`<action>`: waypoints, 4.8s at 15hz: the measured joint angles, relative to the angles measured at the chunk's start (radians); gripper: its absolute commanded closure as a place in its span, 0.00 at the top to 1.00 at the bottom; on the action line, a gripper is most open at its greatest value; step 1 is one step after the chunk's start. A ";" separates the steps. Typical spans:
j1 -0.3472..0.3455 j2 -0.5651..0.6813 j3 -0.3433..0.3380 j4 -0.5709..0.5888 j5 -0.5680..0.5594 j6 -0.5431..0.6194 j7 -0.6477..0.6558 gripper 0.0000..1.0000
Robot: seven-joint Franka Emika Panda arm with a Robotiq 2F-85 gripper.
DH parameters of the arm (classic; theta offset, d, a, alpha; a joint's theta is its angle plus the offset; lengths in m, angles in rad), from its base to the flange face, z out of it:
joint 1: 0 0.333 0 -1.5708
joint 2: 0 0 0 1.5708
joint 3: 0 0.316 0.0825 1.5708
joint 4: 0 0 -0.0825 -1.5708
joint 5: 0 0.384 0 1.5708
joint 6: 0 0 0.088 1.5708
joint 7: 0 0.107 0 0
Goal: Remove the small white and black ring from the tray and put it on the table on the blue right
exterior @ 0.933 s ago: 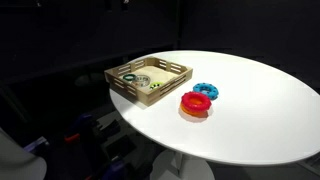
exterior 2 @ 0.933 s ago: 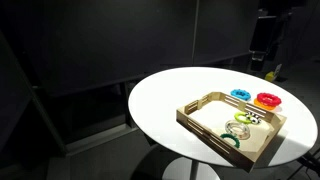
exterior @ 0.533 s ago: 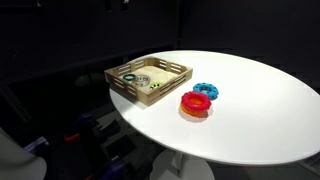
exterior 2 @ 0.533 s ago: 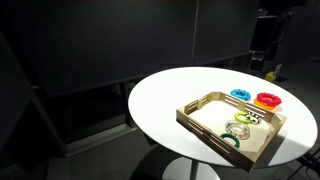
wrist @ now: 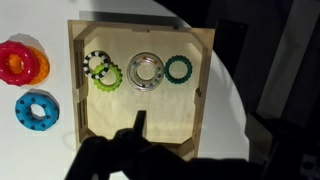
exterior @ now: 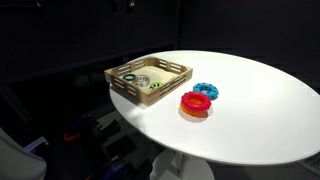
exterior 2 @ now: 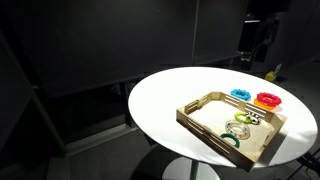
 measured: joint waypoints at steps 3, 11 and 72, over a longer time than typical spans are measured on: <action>0.000 0.058 -0.014 0.051 -0.001 0.006 0.010 1.00; -0.009 0.132 -0.074 0.056 -0.004 0.118 0.055 1.00; -0.050 0.247 -0.168 -0.406 -0.046 0.717 0.000 1.00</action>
